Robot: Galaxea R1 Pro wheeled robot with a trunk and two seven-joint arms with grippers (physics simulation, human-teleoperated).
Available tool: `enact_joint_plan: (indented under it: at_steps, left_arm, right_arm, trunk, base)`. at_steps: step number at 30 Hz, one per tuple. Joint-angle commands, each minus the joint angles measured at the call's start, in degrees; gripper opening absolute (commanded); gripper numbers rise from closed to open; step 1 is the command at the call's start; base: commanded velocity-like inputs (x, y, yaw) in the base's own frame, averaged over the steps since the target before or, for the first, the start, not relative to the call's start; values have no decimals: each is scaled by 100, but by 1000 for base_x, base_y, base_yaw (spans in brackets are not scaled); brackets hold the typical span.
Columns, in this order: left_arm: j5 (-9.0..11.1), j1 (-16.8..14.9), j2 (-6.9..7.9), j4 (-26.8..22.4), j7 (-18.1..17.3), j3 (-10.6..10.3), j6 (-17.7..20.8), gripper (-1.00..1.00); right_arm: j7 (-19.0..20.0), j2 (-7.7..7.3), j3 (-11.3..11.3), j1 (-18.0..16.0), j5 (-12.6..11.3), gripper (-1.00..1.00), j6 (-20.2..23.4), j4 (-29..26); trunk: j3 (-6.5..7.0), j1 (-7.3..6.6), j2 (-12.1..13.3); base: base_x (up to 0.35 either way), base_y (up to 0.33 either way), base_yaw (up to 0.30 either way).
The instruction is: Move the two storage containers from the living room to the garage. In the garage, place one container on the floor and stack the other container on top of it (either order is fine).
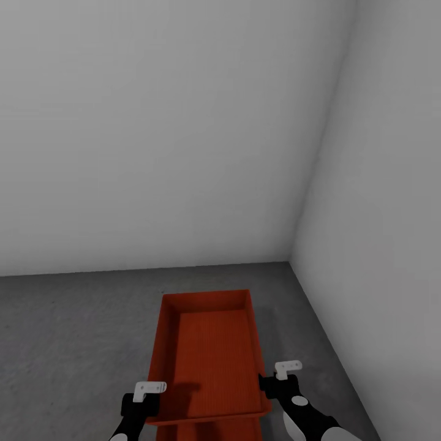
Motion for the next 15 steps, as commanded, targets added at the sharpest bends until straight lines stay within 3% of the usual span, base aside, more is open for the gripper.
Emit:
enact_joint_plan:
  at_steps: [1, 15]
  left_arm:
    - [-33, -2, 2, 5, 78, 41, -21, -100]
    - [-33, -2, 2, 5, 78, 40, -17, -100]
  right_arm:
    - [-81, -18, -46, -8, 7, -100, -19, 1]
    - [-81, -18, -46, -8, 7, -100, -19, 1]
  trunk:
    - [-4, -1, -2]
    - [-4, -1, -2]
  base:
    - [0, 0, 0]
    - [0, 0, 0]
